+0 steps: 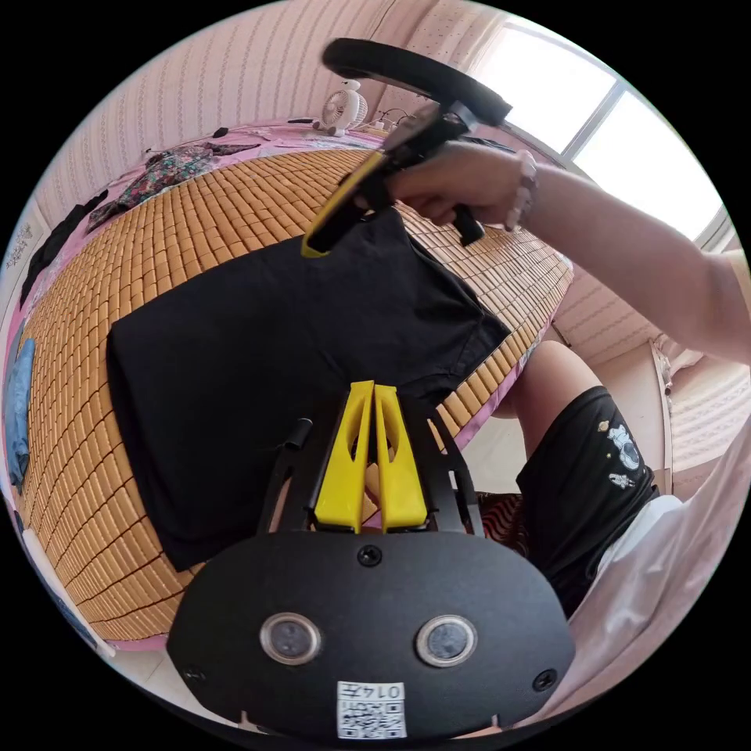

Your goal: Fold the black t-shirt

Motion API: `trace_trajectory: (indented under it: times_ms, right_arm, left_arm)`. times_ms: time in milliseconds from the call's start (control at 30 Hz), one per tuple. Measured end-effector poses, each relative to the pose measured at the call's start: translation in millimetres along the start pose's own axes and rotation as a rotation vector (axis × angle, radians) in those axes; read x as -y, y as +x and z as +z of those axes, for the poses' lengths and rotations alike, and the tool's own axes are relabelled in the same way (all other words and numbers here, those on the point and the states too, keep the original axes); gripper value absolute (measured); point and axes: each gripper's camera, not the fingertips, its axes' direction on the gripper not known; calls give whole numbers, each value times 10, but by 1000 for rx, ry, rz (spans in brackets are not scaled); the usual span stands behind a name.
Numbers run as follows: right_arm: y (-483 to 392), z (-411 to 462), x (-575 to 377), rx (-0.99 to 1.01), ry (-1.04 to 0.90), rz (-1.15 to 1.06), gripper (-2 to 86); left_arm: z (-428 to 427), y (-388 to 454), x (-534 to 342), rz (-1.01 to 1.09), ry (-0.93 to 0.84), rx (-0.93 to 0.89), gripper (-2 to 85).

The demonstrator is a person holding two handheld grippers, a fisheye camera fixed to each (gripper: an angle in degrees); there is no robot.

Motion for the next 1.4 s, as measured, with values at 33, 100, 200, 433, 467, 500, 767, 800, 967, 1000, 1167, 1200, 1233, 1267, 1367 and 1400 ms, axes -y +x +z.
trace_trajectory:
  times_ms: [33, 100, 200, 433, 467, 500, 767, 800, 967, 1000, 1167, 1200, 1233, 1267, 1367, 1400]
  right_arm:
    - [3, 76, 182, -18, -31, -16, 1]
    - [7, 264, 385, -49, -112, -42, 1]
    - [31, 434, 541, -28, -160, -55, 1]
    - [178, 493, 835, -60, -291, -79, 1]
    - [190, 544, 837, -57, -311, -82, 1]
    - [210, 568, 837, -55, -316, -85, 1]
    - [594, 16, -121, 39, 59, 145, 17]
    - [668, -75, -504, 59, 122, 231, 25]
    - [840, -46, -2217, 127, 159, 640, 61]
    - [821, 13, -2572, 173, 146, 696, 69]
    - [741, 226, -3429, 287, 116, 805, 44]
    - [758, 257, -3545, 300, 135, 822, 38]
    - [786, 273, -3647, 331, 173, 833, 31]
    - [800, 278, -3694, 355, 199, 831, 28]
    - [903, 303, -3941, 460, 302, 852, 21]
    - [937, 291, -4039, 495, 351, 859, 21]
  left_arm:
    - [58, 31, -7, 2, -8, 6, -7]
    - [235, 115, -74, 21, -26, 31, -7]
    - [273, 166, -183, 40, 7, 25, -7]
    - [357, 300, -301, 95, 9, 31, -7]
    - [369, 323, -324, 98, 10, 33, -6]
    - [382, 346, -345, 100, 11, 36, -6]
    - [377, 477, -523, 127, 36, 0, -1]
    - [339, 503, -575, 131, 64, -31, 0]
    - [224, 707, -679, 192, 188, -102, 45]
    - [218, 775, -670, 215, 215, -100, 62]
    - [312, 1044, -509, 308, 242, -97, 131]
    - [346, 1106, -452, 328, 238, -107, 136]
    - [365, 1138, -421, 336, 234, -110, 139]
    - [406, 1204, -359, 354, 224, -112, 144]
    - [521, 1366, -206, 396, 196, -105, 158]
    - [576, 1425, -142, 411, 181, -98, 163]
